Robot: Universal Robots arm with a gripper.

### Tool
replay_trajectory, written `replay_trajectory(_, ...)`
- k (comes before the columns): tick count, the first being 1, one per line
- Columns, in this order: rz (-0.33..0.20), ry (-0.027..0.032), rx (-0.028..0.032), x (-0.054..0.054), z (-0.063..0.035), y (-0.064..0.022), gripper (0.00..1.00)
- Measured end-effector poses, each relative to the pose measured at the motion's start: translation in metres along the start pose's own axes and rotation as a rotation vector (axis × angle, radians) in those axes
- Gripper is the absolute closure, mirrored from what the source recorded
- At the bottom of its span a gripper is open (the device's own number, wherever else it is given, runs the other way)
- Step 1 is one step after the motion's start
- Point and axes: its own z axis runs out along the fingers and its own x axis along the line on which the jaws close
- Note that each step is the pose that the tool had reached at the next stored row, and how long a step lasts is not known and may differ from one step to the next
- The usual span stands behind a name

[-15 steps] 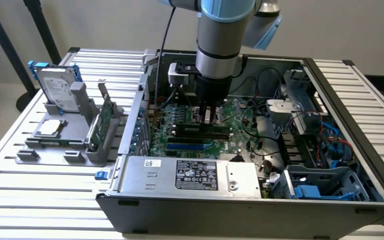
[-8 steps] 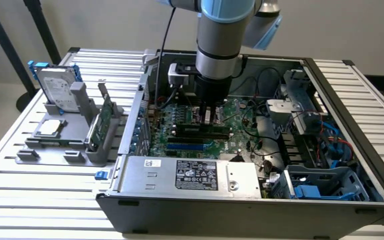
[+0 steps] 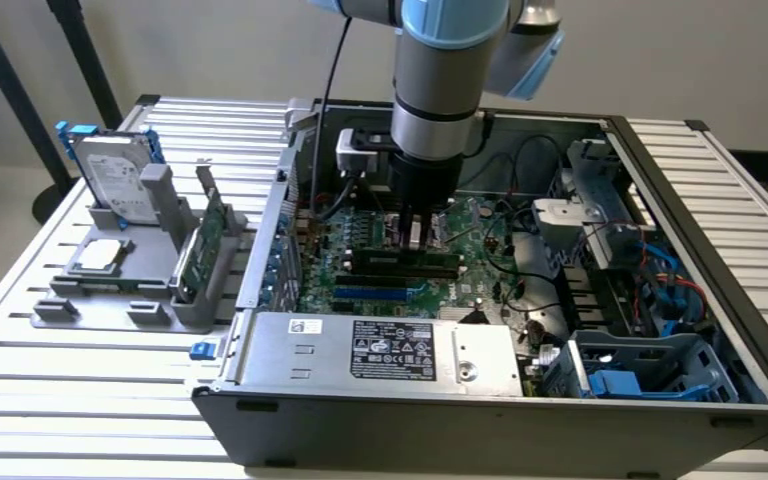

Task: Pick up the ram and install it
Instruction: 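Insert the ram into the slot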

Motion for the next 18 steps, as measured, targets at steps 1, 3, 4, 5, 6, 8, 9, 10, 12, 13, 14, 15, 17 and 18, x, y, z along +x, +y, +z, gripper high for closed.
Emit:
replay_trajectory(1, 0.000, -0.0001, 0.0000, 0.0002, 0.0021, -0.0001, 0.86)
replay_trajectory(3, 0.000, -0.0001, 0.0000, 0.0003, 0.0024, -0.0001, 0.86)
replay_trajectory(4, 0.000, -0.0002, 0.0000, 0.0002, 0.0026, -0.0001, 0.86)
replay_trajectory(5, 0.000, -0.0002, 0.0000, 0.0002, 0.0028, -0.0001, 0.86)
replay_trajectory(6, 0.000, -0.0003, 0.0000, 0.0002, 0.0031, -0.0001, 0.86)
replay_trajectory(8, 0.000, -0.0002, 0.0000, 0.0003, 0.0037, -0.0001, 0.86)
replay_trajectory(9, 0.000, -0.0003, 0.0000, 0.0003, 0.0040, -0.0001, 0.86)
replay_trajectory(10, 0.000, -0.0002, -0.0001, 0.0004, 0.0042, -0.0002, 0.86)
replay_trajectory(12, 0.000, -0.0001, -0.0001, 0.0004, 0.0045, -0.0002, 0.86)
replay_trajectory(13, 0.000, -0.0001, -0.0001, 0.0004, 0.0047, -0.0002, 0.86)
replay_trajectory(14, 0.000, -0.0002, 0.0000, 0.0004, 0.0048, -0.0002, 0.86)
replay_trajectory(15, 0.000, -0.0004, 0.0000, 0.0004, 0.0048, -0.0002, 0.85)
replay_trajectory(17, 0.000, -0.0011, -0.0001, 0.0005, 0.0049, -0.0002, 0.78)
replay_trajectory(18, 0.000, -0.0018, -0.0002, 0.0006, 0.0048, -0.0002, 0.78)
